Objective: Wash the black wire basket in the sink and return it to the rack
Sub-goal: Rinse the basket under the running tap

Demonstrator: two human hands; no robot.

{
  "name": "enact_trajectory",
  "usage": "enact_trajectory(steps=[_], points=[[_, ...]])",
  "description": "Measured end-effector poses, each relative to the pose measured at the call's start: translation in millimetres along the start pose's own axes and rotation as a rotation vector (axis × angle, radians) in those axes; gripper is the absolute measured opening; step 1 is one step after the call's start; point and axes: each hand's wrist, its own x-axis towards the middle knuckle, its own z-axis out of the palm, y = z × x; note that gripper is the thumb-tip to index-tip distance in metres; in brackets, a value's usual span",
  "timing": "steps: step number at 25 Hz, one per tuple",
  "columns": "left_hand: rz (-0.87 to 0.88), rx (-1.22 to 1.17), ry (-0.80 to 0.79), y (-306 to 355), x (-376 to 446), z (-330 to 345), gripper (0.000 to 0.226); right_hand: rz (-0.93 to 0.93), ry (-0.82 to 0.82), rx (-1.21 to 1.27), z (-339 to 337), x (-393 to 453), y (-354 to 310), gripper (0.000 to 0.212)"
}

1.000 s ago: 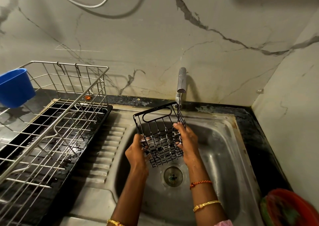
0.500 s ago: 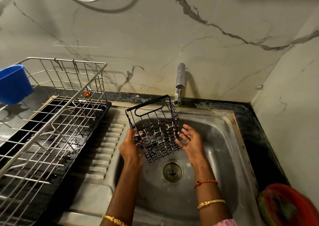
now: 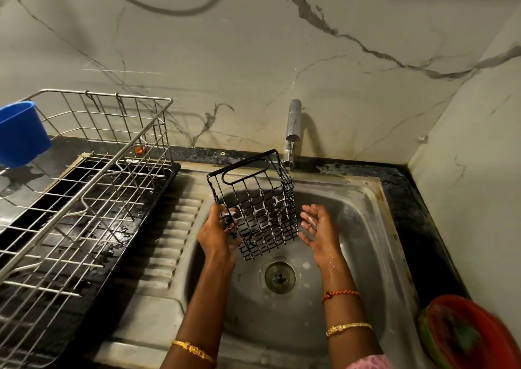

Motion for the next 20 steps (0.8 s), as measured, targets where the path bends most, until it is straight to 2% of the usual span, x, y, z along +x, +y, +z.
enact_trajectory(steps=[2, 5, 7, 11, 14, 17, 20], points=[[-0.017, 0.001, -0.029, -2, 2, 3, 0.013, -0.038, -0.033, -0.085, 3, -2, -4, 0.033], [-0.045, 0.004, -0.086, -4, 4, 9, 0.020, -0.092, -0.055, -0.134, 4, -5, -10, 0.028], [-0.060, 0.016, -0.117, -5, 5, 12, 0.028, -0.115, -0.038, -0.124, 3, -6, -14, 0.029], [-0.089, 0.004, -0.143, -4, 8, 20, 0.032, -0.118, -0.040, -0.061, 4, -10, -19, 0.016], [-0.096, 0.000, -0.158, -3, 11, 23, 0.027, -0.155, -0.039, -0.050, 4, -12, -21, 0.022], [-0.119, -0.001, -0.194, 0, 15, 25, 0.029, -0.187, -0.015, -0.030, 4, -12, -23, 0.019], [-0.118, -0.011, -0.213, -1, 17, 28, 0.015, -0.193, -0.001, -0.003, 3, -11, -23, 0.019]])
